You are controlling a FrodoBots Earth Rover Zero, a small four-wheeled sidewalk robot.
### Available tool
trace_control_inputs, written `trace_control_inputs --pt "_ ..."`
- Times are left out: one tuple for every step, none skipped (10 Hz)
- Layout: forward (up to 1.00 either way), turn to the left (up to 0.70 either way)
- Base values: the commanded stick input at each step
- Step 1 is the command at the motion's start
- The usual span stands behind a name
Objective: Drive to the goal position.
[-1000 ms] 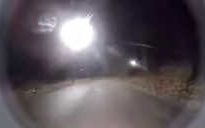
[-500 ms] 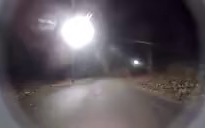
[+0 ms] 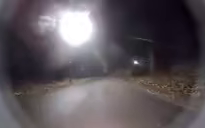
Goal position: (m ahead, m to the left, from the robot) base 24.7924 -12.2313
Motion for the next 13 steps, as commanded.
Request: trace_control_inputs --pt "1.0 0.04" --pt "1.0 0.04" --pt "1.0 0.04" --pt "1.0 0.04" --pt "1.0 0.03" --pt "1.0 0.03" --pt "1.0 0.03" --pt "1.0 0.03" --pt "1.0 0.03" --pt "1.0 0.03" --pt "1.0 0.03" --pt "1.0 0.04" --pt "1.0 0.04"
